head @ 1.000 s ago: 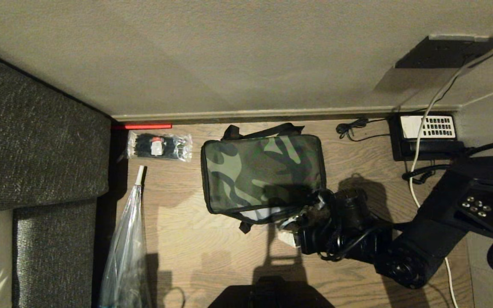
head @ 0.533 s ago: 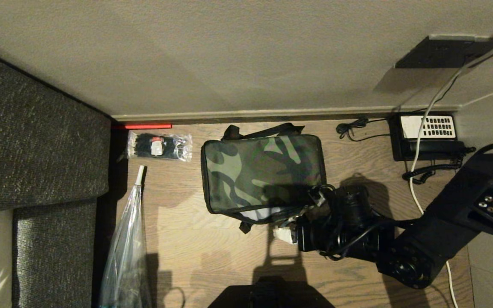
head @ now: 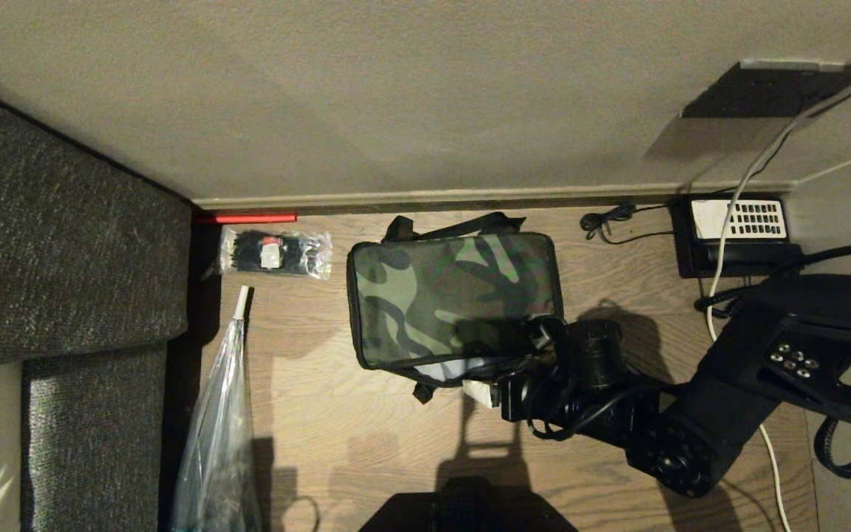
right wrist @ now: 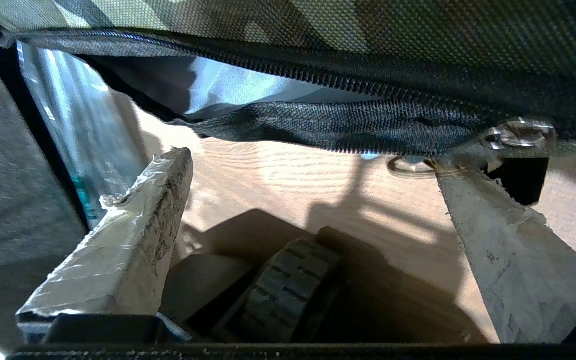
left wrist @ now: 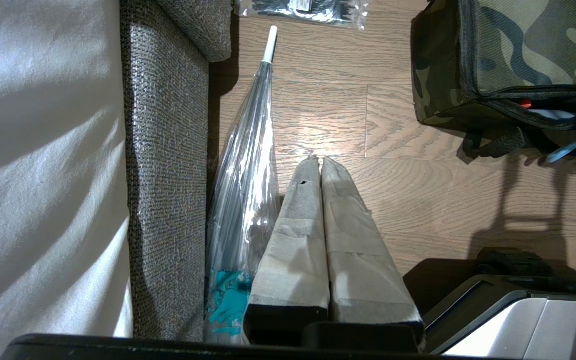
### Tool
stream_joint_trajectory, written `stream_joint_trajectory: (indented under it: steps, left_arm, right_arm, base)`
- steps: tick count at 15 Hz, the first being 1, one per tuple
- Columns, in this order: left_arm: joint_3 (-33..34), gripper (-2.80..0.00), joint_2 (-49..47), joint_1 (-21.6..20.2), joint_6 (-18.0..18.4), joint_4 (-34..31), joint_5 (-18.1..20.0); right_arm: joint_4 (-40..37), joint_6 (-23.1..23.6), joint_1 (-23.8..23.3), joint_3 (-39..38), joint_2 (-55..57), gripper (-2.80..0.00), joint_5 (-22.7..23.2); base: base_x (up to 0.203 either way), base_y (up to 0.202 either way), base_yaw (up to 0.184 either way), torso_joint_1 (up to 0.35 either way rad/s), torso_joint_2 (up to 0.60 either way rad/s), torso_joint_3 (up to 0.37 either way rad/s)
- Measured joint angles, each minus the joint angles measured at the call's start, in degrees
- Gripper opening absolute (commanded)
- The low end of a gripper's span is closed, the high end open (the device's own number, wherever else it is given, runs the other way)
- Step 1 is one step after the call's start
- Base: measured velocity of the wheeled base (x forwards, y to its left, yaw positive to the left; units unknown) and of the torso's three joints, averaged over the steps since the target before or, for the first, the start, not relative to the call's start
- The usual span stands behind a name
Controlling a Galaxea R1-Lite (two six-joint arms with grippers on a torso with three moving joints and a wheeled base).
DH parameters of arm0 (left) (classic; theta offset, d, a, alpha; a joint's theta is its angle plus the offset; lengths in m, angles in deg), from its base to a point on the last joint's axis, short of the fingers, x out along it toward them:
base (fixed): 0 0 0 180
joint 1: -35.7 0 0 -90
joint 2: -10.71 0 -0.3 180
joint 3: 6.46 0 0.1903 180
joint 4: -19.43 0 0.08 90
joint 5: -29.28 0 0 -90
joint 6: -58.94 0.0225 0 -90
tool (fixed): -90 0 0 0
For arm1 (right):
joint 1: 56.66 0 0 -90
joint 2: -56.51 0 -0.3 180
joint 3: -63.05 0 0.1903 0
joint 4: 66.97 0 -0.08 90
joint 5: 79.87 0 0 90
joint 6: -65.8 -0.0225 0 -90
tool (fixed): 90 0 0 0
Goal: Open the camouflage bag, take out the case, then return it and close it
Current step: Open the top of the storage box
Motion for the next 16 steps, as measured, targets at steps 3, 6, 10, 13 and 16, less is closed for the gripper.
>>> stream_joint_trajectory:
  steps: [3,6,10,13,16]
  left_arm:
    - [0.0,-2.8,0.0,0.0,0.0,0.01,0.01]
    - [0.0,-2.8,0.0,0.0,0.05,0.02,0.0]
    - [0.0,-2.8,0.0,0.0,-0.01,0.0,0.02]
    - [0.0,-2.8,0.0,0.0,-0.01,0.0,0.0]
    - [0.0,-2.8,0.0,0.0,0.02,0.0,0.0]
  right_arm:
    - [2.37,2.01,-0.01,-0.09,1.11,0.0,-0.03]
    - [2.79,2.45,-0.09,-0.12,1.65,0.0,-0.04]
    - [5.06,6.31,-0.22,-0.43,2.23,0.0,-1.11]
    - [6.68,7.7,-1.04,-0.23,2.96,0.0,-1.19]
    - [6.8,9.54,-1.63,-0.72,3.38,0.0,-1.22]
  base:
    - [0.0,0.0,0.0,0.0,0.0,0.0]
    - [0.0,0.0,0.0,0.0,0.0,0.0]
    - [0.0,0.0,0.0,0.0,0.0,0.0]
    - [0.0,0.0,0.0,0.0,0.0,0.0]
    - [0.0,0.0,0.0,0.0,0.0,0.0]
